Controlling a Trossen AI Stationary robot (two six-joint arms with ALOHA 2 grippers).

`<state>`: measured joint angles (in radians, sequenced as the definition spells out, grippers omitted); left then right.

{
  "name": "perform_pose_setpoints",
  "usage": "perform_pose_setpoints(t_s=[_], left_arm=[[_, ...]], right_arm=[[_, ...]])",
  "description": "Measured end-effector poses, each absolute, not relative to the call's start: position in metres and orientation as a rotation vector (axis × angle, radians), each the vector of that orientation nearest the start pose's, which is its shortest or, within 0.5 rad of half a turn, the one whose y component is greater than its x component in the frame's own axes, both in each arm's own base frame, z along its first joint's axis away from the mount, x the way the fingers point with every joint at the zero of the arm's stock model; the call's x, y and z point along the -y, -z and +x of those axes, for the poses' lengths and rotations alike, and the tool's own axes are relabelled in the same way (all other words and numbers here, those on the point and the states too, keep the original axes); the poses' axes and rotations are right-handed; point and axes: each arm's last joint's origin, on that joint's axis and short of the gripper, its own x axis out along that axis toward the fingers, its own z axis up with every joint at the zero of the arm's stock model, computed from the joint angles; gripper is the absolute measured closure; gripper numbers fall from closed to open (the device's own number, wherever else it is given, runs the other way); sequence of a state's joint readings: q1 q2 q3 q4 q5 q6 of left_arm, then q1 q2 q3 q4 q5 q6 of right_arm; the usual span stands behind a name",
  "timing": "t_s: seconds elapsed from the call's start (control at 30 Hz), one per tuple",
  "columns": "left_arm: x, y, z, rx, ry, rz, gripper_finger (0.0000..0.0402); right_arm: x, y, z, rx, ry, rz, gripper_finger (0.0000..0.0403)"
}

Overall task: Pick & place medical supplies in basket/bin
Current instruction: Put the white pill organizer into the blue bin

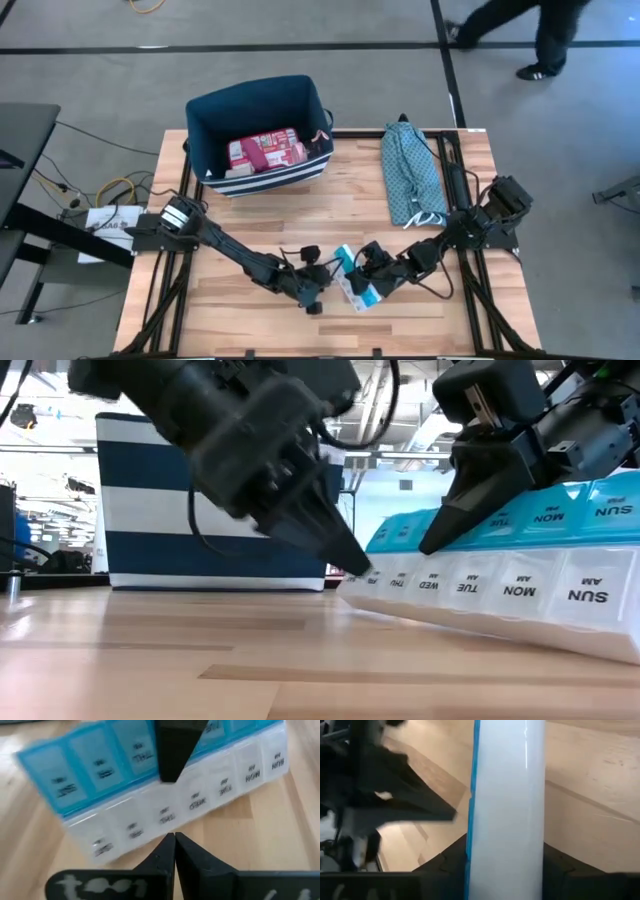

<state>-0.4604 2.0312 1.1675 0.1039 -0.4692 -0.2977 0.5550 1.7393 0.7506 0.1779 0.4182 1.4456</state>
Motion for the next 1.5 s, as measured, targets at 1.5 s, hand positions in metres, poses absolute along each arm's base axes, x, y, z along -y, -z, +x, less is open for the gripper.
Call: perform_pose_setpoints(t_s=[1.5], left_arm=[[0.161, -0.292, 0.212, -0.414, -0.587, 0.014, 0.0401]], right_arm=[[0.033, -0.396, 0.341, 0.165, 0.618, -0.090, 0.0265]])
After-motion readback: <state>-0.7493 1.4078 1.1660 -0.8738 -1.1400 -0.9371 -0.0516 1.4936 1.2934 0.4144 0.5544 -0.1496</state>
